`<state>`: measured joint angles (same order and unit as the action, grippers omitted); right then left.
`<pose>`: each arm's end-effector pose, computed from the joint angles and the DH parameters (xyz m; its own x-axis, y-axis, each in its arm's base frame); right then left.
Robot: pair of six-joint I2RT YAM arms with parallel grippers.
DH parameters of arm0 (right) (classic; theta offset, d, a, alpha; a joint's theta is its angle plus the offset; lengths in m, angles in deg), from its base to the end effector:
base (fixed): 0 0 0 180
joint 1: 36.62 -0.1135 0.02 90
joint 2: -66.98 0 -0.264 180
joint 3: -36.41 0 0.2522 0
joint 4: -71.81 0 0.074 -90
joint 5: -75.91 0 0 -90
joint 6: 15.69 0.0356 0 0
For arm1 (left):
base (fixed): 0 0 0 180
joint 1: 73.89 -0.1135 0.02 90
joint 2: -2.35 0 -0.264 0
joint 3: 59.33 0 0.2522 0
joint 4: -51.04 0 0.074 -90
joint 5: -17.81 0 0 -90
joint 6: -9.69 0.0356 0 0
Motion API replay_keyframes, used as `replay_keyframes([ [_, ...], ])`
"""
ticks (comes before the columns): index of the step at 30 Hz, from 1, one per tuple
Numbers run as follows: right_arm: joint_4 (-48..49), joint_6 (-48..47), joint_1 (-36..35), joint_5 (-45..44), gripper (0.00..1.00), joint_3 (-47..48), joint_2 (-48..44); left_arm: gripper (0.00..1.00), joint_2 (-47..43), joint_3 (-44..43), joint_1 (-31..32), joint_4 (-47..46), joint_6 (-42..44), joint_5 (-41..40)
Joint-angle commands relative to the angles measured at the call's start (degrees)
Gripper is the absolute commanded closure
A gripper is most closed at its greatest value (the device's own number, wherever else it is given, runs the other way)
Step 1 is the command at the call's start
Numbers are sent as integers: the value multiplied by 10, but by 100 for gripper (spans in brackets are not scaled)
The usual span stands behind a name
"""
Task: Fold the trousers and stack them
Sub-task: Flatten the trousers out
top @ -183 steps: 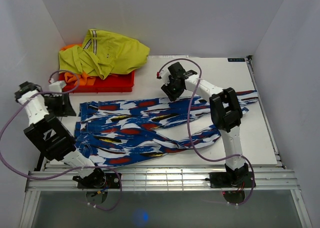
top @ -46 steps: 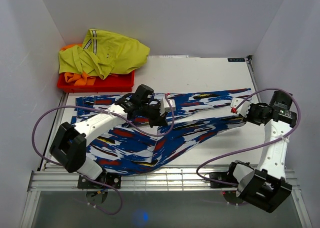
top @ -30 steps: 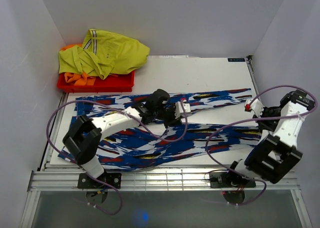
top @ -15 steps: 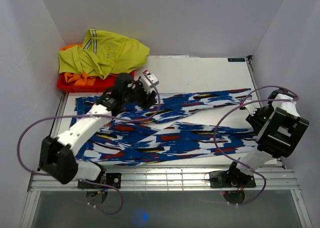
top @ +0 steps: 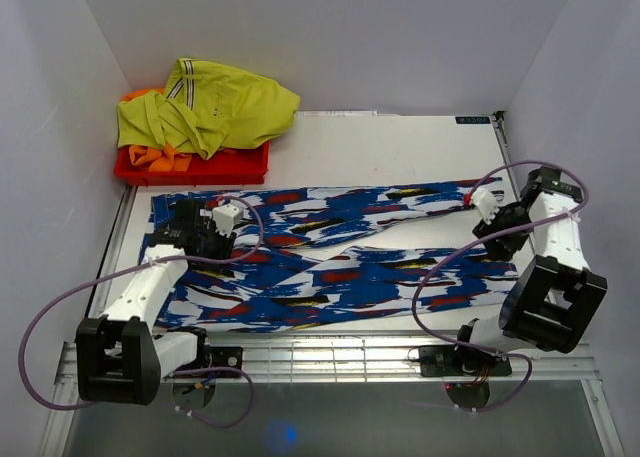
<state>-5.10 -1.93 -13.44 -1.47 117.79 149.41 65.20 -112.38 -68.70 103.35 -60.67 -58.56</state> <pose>0.2421 -0.0952 0.2642 -0.5462 -0.7972 -0.2572 -0.7919 0.5916 -0.1518 0.1973 -0.0263 0.2095 -0.7626 0.3973 -0.5106 0.4820 0.8753 -0.0389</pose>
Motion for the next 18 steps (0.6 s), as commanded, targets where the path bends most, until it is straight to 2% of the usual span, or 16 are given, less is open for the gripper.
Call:
replay_keyframes([
  [1,-14,36,-42,1,43,-102,-10,59,41,-2,-23,18,19,-25],
  [3,38,63,-59,-15,43,-157,-3,59,67,1,-40,12,41,-46],
  [9,162,62,-53,-109,45,-255,40,60,145,-2,-167,14,121,-69],
  [10,169,58,-51,-120,45,-273,40,60,150,-5,-209,18,150,-70],
  [13,177,37,-42,-153,44,-285,33,60,164,-12,-283,28,199,-76],
  [18,146,0,-37,-174,40,-289,-4,59,177,-19,-351,39,281,-74],
])
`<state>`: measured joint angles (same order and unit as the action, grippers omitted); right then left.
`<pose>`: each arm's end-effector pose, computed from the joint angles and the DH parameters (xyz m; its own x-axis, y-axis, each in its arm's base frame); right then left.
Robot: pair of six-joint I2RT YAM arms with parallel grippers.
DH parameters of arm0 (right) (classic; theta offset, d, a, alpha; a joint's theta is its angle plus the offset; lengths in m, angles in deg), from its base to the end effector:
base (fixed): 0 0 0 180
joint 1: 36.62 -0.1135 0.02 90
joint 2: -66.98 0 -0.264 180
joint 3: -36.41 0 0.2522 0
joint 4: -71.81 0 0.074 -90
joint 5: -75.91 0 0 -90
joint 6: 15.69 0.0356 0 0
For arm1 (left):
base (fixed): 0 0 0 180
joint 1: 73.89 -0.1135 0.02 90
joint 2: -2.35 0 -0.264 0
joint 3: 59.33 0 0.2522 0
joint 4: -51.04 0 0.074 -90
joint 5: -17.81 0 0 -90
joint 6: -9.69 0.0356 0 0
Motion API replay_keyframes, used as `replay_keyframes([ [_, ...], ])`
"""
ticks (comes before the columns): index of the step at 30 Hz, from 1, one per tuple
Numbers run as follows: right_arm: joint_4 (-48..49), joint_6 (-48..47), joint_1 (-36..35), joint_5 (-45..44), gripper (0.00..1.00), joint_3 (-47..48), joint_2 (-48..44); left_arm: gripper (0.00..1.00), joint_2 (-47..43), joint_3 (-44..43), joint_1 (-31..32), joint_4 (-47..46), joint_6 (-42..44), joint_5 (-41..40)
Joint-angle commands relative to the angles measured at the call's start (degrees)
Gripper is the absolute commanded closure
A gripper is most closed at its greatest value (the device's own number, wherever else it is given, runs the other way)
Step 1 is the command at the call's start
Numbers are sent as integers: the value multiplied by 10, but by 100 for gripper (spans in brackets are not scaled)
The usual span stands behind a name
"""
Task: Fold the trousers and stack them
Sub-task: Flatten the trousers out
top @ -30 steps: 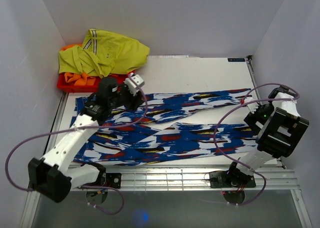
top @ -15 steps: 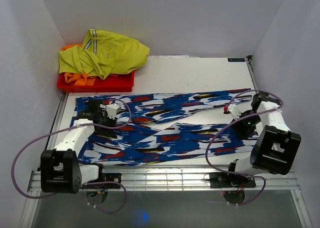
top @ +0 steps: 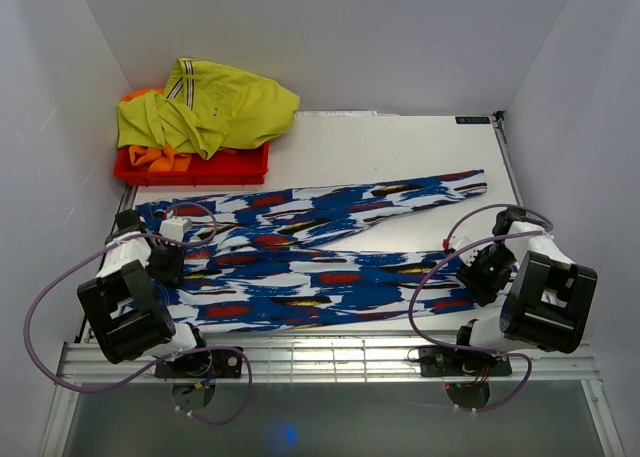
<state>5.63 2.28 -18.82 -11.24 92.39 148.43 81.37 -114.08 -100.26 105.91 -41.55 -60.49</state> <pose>0.1960 -0.0611 0.1566 -0.5853 -0.8099 -0.0384 -0.8107 0.5839 0.0427 0.2004 0.0913 0.1621 -0.9370 0.2197 -0.2716 0.2384 0.9704 -0.0373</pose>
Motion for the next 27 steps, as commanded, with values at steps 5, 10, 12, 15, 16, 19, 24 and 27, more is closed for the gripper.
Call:
replay_keyframes([
  [5,-76,-69,16,26,29,41,-28,48,-21,-53,-41,91,150,39],
  [10,-99,-19,17,163,13,231,-9,38,-64,-151,52,175,157,173],
  [12,-66,15,11,198,11,279,27,37,-70,-192,102,174,129,183],
  [15,-41,63,-10,198,9,366,99,35,-44,-243,187,155,62,213],
  [16,-37,79,-24,194,9,411,120,34,-31,-254,224,146,23,229],
  [19,-56,114,-50,175,11,488,218,33,31,-297,301,100,-35,239],
  [24,-26,215,-58,140,9,630,352,33,124,-347,388,19,-110,216],
  [27,0,256,-56,116,7,678,389,33,181,-364,424,-3,-128,192],
])
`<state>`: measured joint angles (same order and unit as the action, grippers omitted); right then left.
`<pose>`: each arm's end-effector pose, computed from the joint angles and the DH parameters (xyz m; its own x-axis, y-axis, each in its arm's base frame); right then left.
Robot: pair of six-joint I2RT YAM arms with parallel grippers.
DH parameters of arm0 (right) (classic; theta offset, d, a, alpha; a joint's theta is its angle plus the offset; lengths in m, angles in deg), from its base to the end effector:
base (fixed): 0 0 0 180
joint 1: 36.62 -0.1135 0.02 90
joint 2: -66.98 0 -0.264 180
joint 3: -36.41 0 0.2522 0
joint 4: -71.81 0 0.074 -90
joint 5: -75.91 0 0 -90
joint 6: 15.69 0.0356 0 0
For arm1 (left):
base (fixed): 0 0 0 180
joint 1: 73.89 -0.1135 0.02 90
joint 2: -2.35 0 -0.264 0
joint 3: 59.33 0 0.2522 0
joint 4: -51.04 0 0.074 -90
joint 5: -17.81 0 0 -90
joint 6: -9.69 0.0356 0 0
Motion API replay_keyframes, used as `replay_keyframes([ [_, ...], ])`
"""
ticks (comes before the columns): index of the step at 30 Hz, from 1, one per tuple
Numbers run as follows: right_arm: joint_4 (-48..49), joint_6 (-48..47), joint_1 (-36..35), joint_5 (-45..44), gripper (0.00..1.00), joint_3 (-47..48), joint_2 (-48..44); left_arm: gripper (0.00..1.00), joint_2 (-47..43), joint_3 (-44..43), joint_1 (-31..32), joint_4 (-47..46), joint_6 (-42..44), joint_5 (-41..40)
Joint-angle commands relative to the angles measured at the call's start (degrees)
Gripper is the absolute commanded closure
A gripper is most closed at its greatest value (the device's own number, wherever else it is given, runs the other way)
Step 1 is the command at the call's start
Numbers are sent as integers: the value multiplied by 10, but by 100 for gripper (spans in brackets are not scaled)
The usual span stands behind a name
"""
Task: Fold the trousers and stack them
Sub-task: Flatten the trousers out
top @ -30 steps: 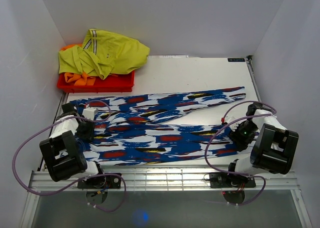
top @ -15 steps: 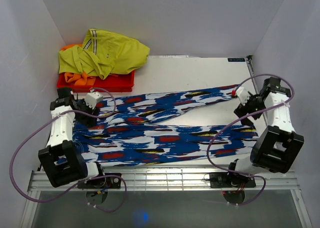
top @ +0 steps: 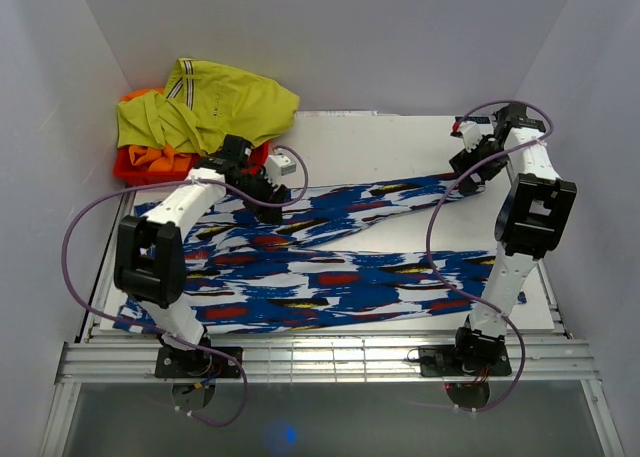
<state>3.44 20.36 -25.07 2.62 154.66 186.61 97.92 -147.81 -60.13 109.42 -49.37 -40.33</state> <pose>0.4332 -0.0781 0.2355 -0.6172 -0.6642 -0.4218 -0.6877 0.7158 -0.1211 0.3250 -0.0989 0.2503 -0.5446 0.5829 -0.6030 0.8102 0.5516 -0.1984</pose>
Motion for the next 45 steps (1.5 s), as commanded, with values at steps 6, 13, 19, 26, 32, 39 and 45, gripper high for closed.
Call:
replay_keyframes([
  [6,119,118,17,-63,3,36,9,33,71,-29,40,-83,-67,-14],
  [13,111,109,25,-24,2,79,67,34,81,-25,43,-96,-65,-21],
  [19,108,68,25,5,7,85,106,34,78,-17,43,-103,-73,-24],
  [26,74,31,37,53,80,78,85,34,71,-5,43,-110,-82,-33],
  [32,57,5,57,78,92,-9,-52,36,57,30,43,-116,-80,-57],
  [39,5,-11,65,88,92,-89,-240,39,42,93,43,-144,-77,-114],
  [45,-72,17,63,41,92,-82,-311,40,14,134,43,-165,-73,-114],
])
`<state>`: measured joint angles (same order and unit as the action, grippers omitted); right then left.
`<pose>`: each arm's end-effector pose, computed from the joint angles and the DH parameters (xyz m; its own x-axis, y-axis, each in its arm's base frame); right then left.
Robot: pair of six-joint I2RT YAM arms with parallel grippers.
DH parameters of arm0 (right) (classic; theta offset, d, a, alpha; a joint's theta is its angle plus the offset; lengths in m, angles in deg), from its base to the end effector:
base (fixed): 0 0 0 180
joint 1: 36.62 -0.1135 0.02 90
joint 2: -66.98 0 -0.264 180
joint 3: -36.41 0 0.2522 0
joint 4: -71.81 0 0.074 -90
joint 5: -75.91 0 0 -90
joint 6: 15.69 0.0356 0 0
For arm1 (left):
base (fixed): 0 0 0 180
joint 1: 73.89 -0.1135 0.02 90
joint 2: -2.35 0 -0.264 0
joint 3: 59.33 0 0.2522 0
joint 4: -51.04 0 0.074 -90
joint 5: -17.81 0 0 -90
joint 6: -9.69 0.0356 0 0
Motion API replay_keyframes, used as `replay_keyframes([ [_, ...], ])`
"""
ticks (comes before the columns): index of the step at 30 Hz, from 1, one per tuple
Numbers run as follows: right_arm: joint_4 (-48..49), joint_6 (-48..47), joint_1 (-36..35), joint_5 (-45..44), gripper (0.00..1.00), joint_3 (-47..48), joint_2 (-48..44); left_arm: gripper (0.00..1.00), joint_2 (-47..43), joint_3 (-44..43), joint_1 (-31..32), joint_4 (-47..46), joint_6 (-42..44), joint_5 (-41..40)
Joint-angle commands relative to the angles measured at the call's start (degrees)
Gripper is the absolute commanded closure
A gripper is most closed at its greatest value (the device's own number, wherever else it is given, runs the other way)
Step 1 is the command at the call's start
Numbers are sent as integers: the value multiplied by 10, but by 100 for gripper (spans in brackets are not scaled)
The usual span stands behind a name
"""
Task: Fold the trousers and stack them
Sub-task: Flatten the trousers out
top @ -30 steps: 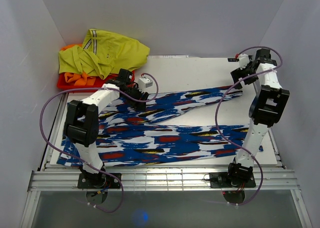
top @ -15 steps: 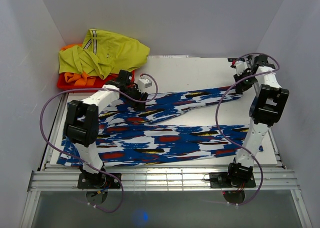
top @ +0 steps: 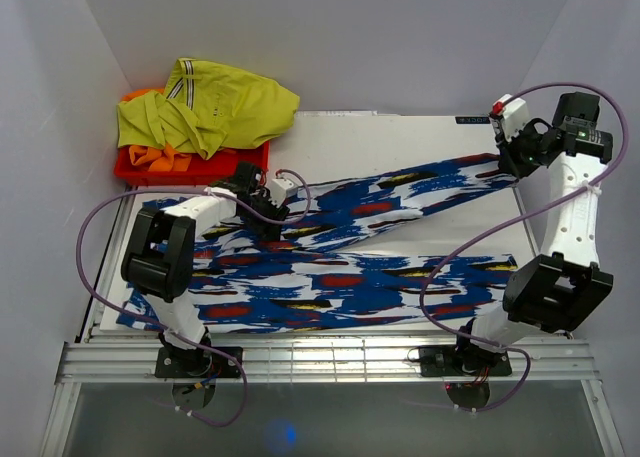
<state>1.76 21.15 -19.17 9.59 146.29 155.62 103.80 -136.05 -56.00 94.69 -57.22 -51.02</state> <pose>0.3086 -0.0820 0.3886 -0.4483 -0.6274 -0.6367 -0.5612 0.7520 -0.3458 0.3205 -0.1170 0.1671 -0.6518 0.5947 -0.4706 0.7270 0.6667 -0.1643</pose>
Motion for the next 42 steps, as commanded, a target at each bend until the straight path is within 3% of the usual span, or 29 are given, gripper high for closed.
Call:
replay_keyframes([
  [1,-63,12,5,-27,92,1,-6,40,-55,20,3,-25,7,-4],
  [4,-48,51,2,-25,92,-27,-8,38,-77,35,2,-43,11,12],
  [8,8,108,-13,-39,92,-49,68,35,-92,35,2,-60,4,20],
  [11,53,157,-25,-47,92,7,157,35,-102,23,2,-68,-11,26],
  [16,72,175,-39,-131,89,195,331,34,-118,11,3,-81,-34,-1],
  [17,65,172,-40,-145,80,222,353,34,-120,9,2,-82,-36,-11],
  [18,53,166,-42,-156,65,244,371,33,-122,9,2,-83,-37,-22],
  [19,37,161,-43,-180,35,269,395,33,-124,9,1,-83,-37,-41],
  [20,33,153,-43,-192,11,269,399,32,-126,8,0,-80,-39,-48],
  [21,34,149,-43,-203,8,261,396,31,-126,6,-3,-74,-40,-52],
  [24,65,132,-40,-218,10,173,337,29,-120,-18,-22,-20,-51,-51],
  [28,121,109,-53,-141,0,2,205,30,-107,-31,-62,71,-35,-3],
  [30,119,98,-74,-130,8,-63,188,31,-107,-22,-70,94,-9,8],
  [37,109,117,-104,-127,28,-116,250,35,-107,70,-81,134,48,-38],
  [42,110,98,-96,-177,33,-138,284,38,-88,97,-88,139,78,-68],
])
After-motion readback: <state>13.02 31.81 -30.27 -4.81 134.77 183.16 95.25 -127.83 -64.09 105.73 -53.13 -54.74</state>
